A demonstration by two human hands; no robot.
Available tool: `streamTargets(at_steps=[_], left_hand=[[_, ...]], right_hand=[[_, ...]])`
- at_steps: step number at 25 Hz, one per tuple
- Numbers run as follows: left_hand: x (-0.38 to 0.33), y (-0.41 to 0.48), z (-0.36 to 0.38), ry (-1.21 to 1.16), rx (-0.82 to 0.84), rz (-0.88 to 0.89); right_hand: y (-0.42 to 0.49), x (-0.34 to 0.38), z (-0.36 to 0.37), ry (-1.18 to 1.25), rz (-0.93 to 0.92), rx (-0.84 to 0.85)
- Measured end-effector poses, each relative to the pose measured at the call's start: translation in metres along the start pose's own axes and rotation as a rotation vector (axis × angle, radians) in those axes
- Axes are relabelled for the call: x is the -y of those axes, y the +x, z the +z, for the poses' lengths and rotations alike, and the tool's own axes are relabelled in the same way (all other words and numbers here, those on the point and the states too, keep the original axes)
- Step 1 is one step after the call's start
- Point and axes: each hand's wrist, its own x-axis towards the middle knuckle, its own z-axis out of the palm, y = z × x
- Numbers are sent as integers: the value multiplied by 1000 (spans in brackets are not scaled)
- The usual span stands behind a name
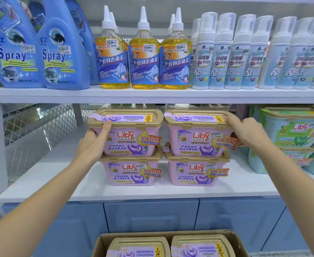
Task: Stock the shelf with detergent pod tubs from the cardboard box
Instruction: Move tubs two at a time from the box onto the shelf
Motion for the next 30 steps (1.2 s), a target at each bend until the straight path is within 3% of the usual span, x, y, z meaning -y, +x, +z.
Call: streamTargets(at_steps=[8, 11, 15, 18, 22, 30], left_hand=[[8, -9, 9, 28, -66, 57], [34, -21, 15, -95, -83, 161], [80, -43, 28, -94, -75, 75], [105, -51, 45, 27, 71, -50], [116, -41, 59, 356, 6, 23], [122, -18, 77, 310, -35, 114]], right_hand=[[-11, -12, 8, -58, -104, -62], [-36, -46, 22, 175, -212, -100], [-79, -102, 62, 407, -69, 4], [-91, -122, 95, 191, -15, 164], [-79, -108, 111, 65, 25, 116], [-51, -113, 131, -47, 30, -3]])
